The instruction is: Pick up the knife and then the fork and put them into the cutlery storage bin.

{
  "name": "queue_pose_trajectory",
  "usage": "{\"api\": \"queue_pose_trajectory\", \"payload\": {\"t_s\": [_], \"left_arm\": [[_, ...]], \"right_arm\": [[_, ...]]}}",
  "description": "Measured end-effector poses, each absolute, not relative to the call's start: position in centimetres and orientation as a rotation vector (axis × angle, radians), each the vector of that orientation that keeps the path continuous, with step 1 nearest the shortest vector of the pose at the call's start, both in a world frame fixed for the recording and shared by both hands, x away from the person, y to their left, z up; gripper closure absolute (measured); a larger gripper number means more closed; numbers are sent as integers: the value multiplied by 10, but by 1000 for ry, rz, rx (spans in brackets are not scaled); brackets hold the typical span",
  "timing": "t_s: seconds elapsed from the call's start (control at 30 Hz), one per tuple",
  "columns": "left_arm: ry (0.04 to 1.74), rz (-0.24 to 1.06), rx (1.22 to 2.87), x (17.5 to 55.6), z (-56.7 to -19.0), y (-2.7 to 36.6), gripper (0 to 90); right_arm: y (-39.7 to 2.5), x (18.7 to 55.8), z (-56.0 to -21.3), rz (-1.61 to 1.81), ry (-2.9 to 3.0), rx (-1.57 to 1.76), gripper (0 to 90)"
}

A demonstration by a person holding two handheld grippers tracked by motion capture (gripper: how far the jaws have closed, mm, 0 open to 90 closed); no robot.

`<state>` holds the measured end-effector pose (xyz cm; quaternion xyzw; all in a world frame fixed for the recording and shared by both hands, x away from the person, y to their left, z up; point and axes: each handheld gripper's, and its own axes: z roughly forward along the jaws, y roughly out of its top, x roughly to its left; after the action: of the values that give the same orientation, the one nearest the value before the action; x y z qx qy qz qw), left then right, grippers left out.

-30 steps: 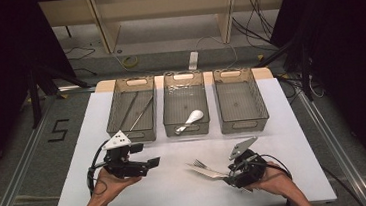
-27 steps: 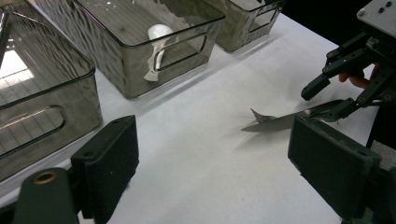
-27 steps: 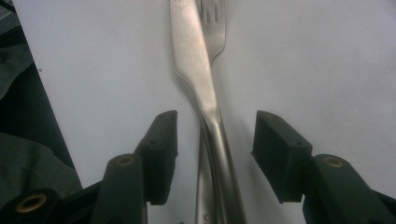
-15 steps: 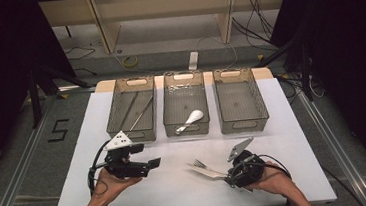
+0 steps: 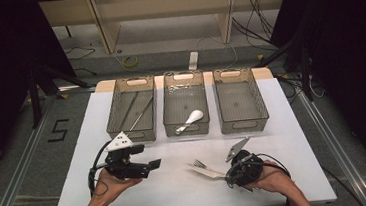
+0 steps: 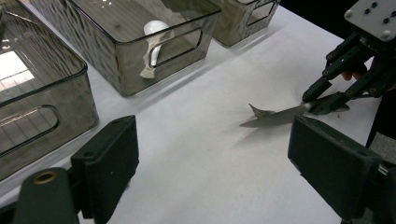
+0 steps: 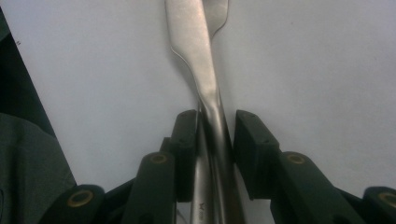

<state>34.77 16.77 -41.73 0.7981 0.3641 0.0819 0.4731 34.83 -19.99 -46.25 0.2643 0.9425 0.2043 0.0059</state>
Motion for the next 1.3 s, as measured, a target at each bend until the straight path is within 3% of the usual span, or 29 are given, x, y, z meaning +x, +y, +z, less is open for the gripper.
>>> {"api": "queue_pose_trajectory", "payload": {"t_s": [0.53, 1.3], "left_arm": [[885, 204, 1961, 347, -418, 167, 159], [895, 213, 1934, 348, -416, 172, 159]], "right_arm": [[-195, 348, -461, 596, 2959, 738, 802], [-210, 350, -435, 741, 2879, 828, 807]]}}
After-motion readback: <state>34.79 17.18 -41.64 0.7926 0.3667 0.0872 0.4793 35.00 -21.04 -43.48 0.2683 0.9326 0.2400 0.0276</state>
